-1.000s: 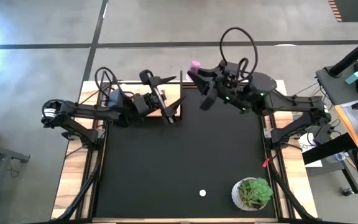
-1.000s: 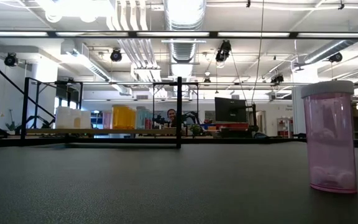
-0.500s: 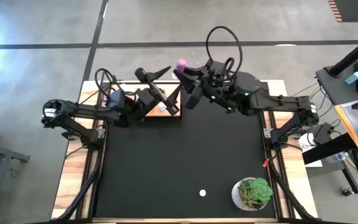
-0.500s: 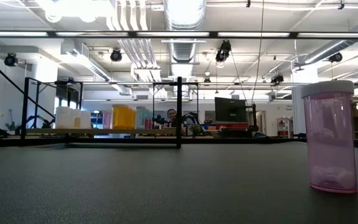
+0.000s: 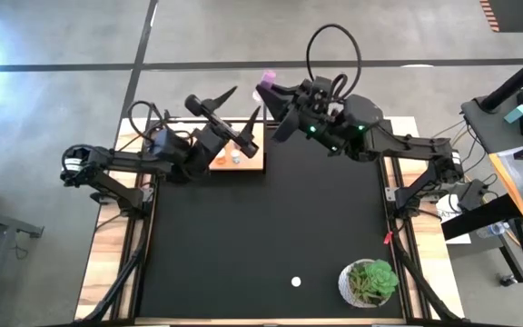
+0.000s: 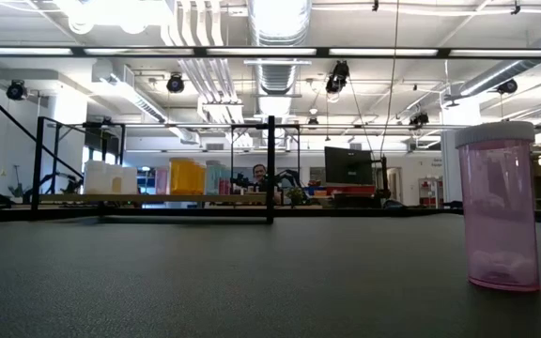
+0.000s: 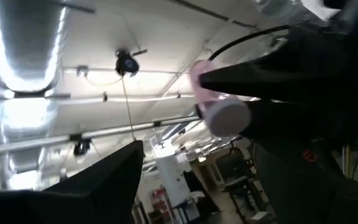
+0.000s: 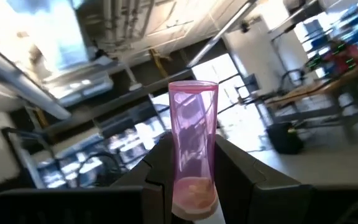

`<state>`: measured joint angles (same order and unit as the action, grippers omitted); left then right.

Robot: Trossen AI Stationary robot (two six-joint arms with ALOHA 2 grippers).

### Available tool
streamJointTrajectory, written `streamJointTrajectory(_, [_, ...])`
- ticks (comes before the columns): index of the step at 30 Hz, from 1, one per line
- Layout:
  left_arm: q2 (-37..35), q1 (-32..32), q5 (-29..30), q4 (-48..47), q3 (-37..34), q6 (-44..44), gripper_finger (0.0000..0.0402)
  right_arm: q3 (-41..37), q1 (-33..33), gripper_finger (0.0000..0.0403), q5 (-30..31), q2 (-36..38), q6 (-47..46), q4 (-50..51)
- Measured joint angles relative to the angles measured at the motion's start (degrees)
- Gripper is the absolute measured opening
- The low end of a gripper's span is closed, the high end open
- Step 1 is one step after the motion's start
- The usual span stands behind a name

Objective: Pick and place medicine bottles onto shelf by color
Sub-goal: Put the top pink pill bottle on the shelf aligned with the other pink pill bottle

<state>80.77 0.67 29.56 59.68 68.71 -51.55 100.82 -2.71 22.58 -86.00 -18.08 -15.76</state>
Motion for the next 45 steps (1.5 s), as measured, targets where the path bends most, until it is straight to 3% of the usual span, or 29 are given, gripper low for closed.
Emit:
streamJointTrajectory(4, [0.44, 0.00, -3.39, -1.21, 0.00, -3.21, 0.0286, 0.00, -1.80, 0.0077, -5.99, 0.00, -5.46, 0.02])
streamJointTrajectory(11, [0.52, 0.08, -4.04, -0.11, 0.82, -8.76, 0.0286, -0.02, -3.35, 0.0077, -9.58, 0.00, -8.42, 0.92])
streamJointTrajectory(25, [0.61, 0.11, -6.64, -6.82, 3.61, -10.34, 0.0286, -0.04, -3.36, 0.0077, -10.97, -0.47, -8.56, 2.16])
streamJointTrajectory(32, [1.25, 0.11, -6.43, -4.56, 3.60, -10.36, 0.0284, -0.04, -3.34, 0.0077, -11.30, -0.76, -8.55, 2.14])
streamJointTrajectory(36, [1.25, 0.13, -4.45, -4.57, 4.27, -10.39, 0.0264, -0.05, -3.34, 0.0077, -11.38, -0.76, -8.55, 2.19])
streamJointTrajectory(45, [1.18, 0.08, -3.46, -4.36, 4.48, -10.36, 0.0166, -0.07, -3.34, 0.0077, -12.54, -0.76, -8.33, 2.18])
